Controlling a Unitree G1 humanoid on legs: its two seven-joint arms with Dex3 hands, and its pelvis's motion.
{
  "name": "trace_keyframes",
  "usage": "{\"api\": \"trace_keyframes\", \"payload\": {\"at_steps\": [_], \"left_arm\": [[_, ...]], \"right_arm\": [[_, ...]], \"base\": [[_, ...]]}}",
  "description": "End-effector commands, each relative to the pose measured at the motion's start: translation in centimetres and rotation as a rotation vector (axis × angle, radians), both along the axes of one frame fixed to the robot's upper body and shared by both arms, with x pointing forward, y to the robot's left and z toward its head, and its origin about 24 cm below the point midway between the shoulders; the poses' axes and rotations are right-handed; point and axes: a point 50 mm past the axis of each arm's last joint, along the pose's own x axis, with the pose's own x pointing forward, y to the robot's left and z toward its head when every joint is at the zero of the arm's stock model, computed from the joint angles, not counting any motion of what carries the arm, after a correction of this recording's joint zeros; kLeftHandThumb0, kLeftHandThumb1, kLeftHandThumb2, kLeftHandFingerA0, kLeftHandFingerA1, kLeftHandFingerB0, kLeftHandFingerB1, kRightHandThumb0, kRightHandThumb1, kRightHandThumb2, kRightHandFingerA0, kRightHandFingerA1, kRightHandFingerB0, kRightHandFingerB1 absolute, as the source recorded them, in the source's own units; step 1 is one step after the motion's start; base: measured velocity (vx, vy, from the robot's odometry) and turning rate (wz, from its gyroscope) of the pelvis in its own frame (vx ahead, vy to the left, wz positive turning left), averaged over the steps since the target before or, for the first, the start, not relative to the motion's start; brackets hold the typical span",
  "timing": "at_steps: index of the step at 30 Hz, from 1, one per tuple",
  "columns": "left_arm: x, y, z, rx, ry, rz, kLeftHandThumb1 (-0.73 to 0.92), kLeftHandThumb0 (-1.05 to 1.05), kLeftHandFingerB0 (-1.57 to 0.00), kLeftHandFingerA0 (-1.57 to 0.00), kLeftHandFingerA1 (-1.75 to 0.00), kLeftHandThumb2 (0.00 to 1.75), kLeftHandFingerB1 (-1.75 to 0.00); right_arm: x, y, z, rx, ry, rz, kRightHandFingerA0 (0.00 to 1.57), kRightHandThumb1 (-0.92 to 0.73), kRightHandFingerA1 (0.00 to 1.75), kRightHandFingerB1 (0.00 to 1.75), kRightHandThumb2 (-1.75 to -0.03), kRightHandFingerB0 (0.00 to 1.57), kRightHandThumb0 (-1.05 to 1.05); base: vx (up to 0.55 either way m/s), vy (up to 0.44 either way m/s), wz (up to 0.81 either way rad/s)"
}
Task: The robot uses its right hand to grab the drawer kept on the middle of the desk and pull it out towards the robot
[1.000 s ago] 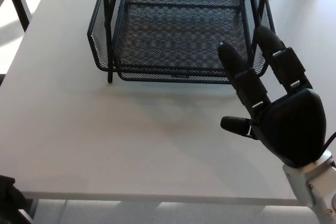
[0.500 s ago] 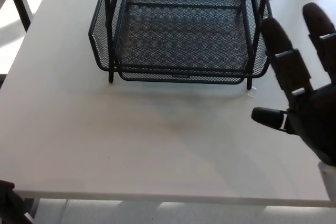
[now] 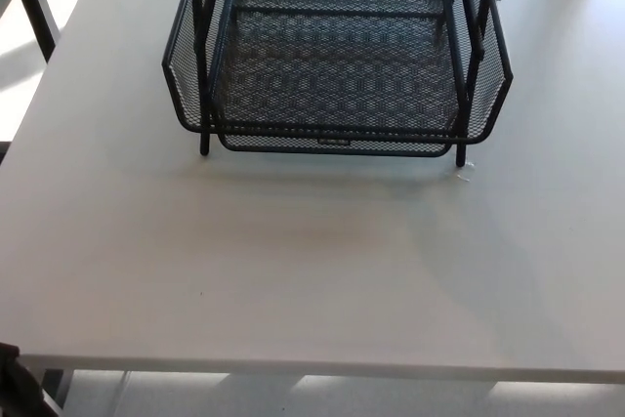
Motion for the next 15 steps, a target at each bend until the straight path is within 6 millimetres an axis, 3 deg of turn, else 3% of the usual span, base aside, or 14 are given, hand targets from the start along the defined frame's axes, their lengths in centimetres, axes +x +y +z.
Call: {"api": "trace_keyframes", "payload": {"at_steps": [1,2,6,8,13,14,15], "left_arm": [[-0.2,0.4,0.3,0.01,-0.009,0.015,0.57,-0.34,-0.79,-0.77,-0.78,0.58,-0.55],[-0.2,0.4,0.3,0.011,-0.012,0.012,0.58,-0.35,-0.79,-0.78,-0.8,0.58,-0.55],[-0.1,0.5,0.4,0.013,-0.018,0.015,0.59,-0.36,-0.79,-0.79,-0.81,0.58,-0.55],[-0.1,0.6,0.3,0.015,-0.02,0.014,0.59,-0.37,-0.79,-0.79,-0.82,0.58,-0.56],[-0.1,0.6,0.3,0.014,-0.01,0.018,0.58,-0.36,-0.79,-0.76,-0.79,0.58,-0.56],[0.0,0.6,0.3,0.014,-0.007,0.023,0.59,-0.36,-0.79,-0.77,-0.79,0.58,-0.56],[0.0,0.6,0.3,0.016,-0.008,0.015,0.58,-0.34,-0.79,-0.77,-0.8,0.57,-0.55]], "right_arm": [[-3.6,-8.3,-1.2,0.056,0.019,-0.354,0.0,-0.64,0.13,0.15,-1.01,0.0,-1.05],[-4.4,-9.7,-2.0,0.09,0.045,-0.395,0.0,-0.64,0.16,0.17,-1.0,0.0,-1.05],[-5.1,-11.0,-2.9,0.093,0.055,-0.418,0.0,-0.67,0.18,0.16,-1.03,0.0,-1.05],[-6.1,-13.3,-5.2,0.094,0.07,-0.548,0.0,-0.65,0.08,0.12,-1.0,0.0,-1.05],[-7.4,-14.7,-7.5,0.162,0.118,-0.573,0.0,-0.59,0.02,0.13,-0.91,0.0,-0.99],[-7.6,-14.9,-8.1,0.19,0.145,-0.574,0.0,-0.48,0.1,0.2,-0.78,0.0,-0.78],[-8.1,-15.0,-8.9,0.197,0.167,-0.613,0.0,-0.49,0.19,0.26,-0.9,0.0,-0.83]], "base": [[0.0,0.0,0.0],[0.0,0.0,0.0],[0.0,0.0,0.0],[0.0,0.0,0.0],[0.0,0.0,0.0],[0.0,0.0,0.0],[0.0,0.0,0.0]]}}
